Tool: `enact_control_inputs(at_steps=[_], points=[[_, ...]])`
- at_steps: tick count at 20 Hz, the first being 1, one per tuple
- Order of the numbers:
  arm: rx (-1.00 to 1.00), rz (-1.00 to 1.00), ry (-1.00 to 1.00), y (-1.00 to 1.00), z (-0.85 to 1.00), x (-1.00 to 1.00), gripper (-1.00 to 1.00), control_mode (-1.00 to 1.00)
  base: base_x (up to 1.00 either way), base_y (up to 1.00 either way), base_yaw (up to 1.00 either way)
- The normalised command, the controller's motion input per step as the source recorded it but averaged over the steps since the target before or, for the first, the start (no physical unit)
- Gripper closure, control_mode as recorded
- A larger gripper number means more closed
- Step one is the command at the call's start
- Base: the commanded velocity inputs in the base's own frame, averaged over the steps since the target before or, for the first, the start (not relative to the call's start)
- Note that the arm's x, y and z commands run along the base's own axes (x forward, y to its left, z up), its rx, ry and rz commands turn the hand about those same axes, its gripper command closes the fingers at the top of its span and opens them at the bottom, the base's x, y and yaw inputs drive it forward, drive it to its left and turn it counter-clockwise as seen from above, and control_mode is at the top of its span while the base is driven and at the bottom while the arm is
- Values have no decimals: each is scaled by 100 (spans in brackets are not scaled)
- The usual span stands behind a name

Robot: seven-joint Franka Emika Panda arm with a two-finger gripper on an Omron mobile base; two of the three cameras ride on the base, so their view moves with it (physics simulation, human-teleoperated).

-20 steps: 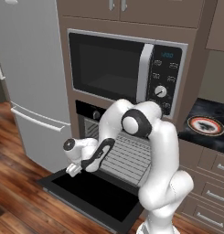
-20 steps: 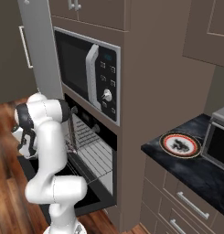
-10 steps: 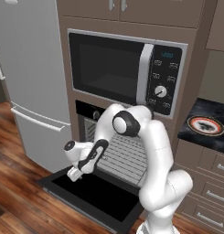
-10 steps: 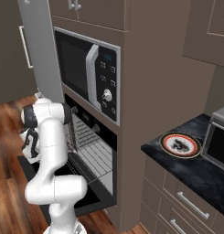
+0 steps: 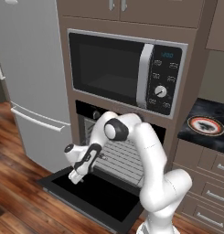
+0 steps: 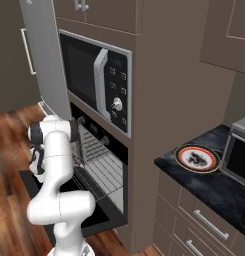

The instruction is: Place the fish on the rack of the oven, and slide the rack back inside. Close the oven door.

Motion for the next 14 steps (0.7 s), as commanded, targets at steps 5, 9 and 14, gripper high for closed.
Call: enact_control_inputs(at_steps=[5, 9, 14], points=[[-5, 2, 2, -2, -37, 27, -100, -100, 0, 0, 0], [-4, 2, 0, -26, -29, 33, -100, -100, 0, 0, 0], [-2, 1, 0, -45, -32, 39, -100, -100, 0, 0, 0]])
